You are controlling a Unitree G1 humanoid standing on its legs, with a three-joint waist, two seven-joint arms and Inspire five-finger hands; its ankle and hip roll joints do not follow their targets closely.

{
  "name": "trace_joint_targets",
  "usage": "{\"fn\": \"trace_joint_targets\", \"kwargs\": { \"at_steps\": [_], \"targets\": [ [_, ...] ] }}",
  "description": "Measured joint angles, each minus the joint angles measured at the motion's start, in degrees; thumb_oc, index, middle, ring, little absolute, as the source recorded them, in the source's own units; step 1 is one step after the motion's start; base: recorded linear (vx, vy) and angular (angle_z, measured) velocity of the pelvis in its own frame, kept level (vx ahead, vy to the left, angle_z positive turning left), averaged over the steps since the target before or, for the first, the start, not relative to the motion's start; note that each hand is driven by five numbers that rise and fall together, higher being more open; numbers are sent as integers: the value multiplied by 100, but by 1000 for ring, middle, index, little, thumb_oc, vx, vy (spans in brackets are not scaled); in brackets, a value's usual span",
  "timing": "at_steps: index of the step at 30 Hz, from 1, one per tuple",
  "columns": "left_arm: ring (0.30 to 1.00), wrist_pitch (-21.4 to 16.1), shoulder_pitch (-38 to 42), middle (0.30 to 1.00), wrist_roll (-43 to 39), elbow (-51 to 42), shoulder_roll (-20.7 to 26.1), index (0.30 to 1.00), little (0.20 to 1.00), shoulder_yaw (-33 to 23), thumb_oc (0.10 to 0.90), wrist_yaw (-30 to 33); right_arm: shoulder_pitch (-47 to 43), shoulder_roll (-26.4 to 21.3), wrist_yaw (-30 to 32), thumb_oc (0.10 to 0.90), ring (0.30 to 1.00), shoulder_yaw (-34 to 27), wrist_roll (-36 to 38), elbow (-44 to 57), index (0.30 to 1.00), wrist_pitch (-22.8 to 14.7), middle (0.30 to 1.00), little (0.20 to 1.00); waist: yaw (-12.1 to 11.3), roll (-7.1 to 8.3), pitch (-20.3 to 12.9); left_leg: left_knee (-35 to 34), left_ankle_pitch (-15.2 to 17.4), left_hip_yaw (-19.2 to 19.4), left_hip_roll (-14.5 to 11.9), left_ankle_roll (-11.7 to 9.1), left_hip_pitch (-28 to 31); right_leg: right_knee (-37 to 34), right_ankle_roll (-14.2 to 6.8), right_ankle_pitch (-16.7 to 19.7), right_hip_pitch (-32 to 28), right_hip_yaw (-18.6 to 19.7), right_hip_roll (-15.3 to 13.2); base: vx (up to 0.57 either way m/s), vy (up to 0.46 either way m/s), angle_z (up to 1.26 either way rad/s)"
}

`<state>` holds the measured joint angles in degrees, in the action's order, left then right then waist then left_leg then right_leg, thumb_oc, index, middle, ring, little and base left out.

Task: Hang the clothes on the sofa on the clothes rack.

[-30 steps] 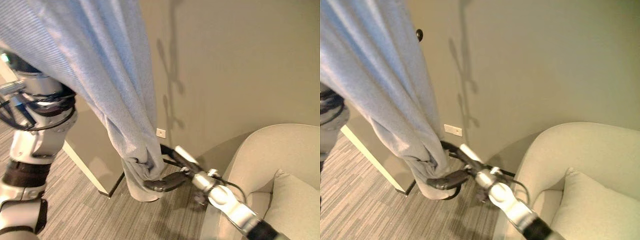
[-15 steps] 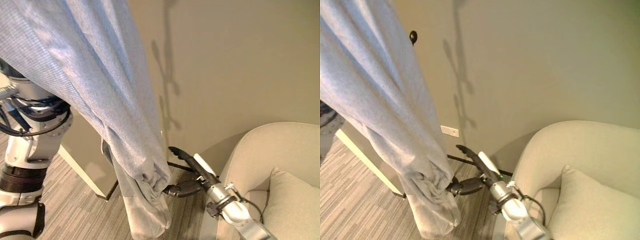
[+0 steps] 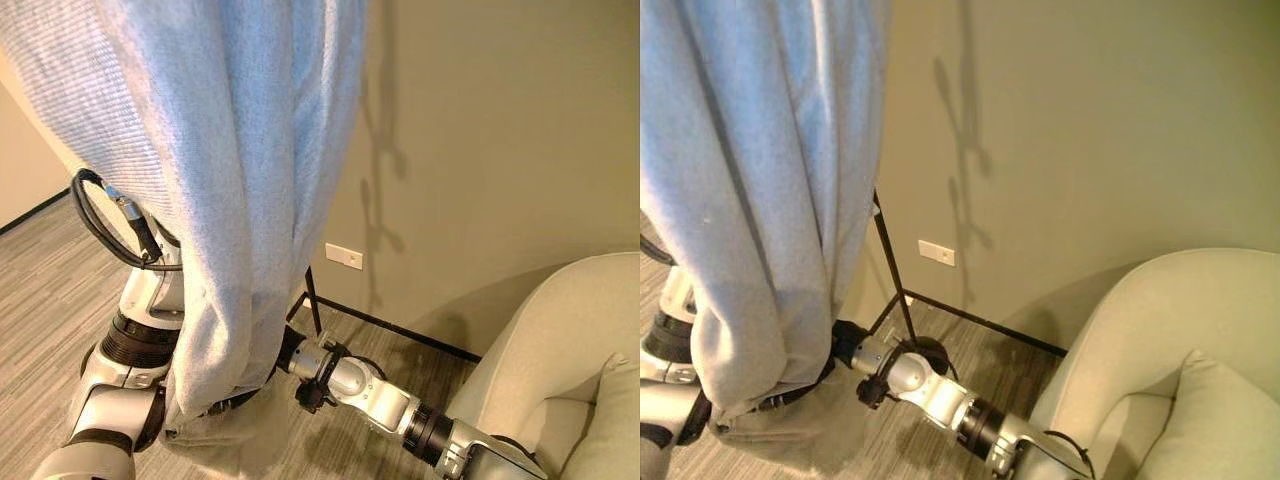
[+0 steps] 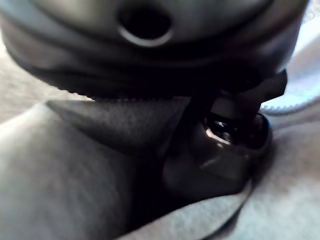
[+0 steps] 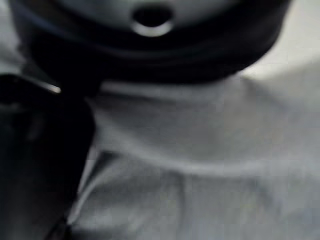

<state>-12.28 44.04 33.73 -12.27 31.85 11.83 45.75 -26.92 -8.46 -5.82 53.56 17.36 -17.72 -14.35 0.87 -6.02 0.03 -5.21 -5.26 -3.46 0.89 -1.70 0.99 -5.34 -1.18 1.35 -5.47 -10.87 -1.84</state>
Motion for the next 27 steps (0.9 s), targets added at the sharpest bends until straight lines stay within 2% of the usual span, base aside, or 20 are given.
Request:
{"fn": "trace_joint_targets", "kwargs": {
  "at_steps": [9,16,20,21,23,25,27],
  "targets": [
    [300,3,-8,300,0,5,16,300,300,-14,400,5,465,-313,2,400,300,-71,240,-16,300,4,300,300,32,-4,-10,-23,29,70,-27,24,-17,1,11,9,-1,35,18,9,6,-2],
    [300,17,-19,300,3,100,259,300,300,-80,400,5,819,-939,81,400,300,-504,215,-43,300,11,300,300,82,26,-21,-4,21,110,-39,22,54,1,15,16,-11,50,22,1,11,-2],
    [300,14,-178,300,8,109,669,300,300,-262,400,1,1634,-1558,133,400,300,-1450,-52,399,300,1,300,300,176,70,-29,-28,28,144,-39,28,69,1,15,18,-17,101,22,-10,12,-5],
    [300,10,-357,300,10,105,885,300,300,-433,400,0,2130,-1937,188,400,300,-2050,-277,632,300,-7,300,300,214,89,-27,-28,43,180,-39,36,82,0,12,24,-13,143,21,-10,7,-14],
    [300,11,-668,300,9,108,1129,300,300,-692,400,-1,2621,-2226,406,400,300,-2768,-567,813,300,-11,300,300,241,99,-25,-30,73,274,-56,70,108,0,9,27,-5,199,26,8,-1,-22],
    [300,19,-886,300,9,163,1246,300,300,-808,400,-6,2850,-2502,770,400,300,-3497,-775,797,300,-9,300,300,372,248,-30,-32,91,341,-91,66,90,0,28,39,6,304,67,-9,-10,-22],
    [300,19,-1021,300,9,197,1332,300,300,-838,400,-6,3004,-2526,1097,400,300,-4246,-1274,975,300,-14,300,300,458,343,-22,-32,98,393,-121,57,89,0,35,44,23,346,91,-9,-8,-16]
  ]
}}
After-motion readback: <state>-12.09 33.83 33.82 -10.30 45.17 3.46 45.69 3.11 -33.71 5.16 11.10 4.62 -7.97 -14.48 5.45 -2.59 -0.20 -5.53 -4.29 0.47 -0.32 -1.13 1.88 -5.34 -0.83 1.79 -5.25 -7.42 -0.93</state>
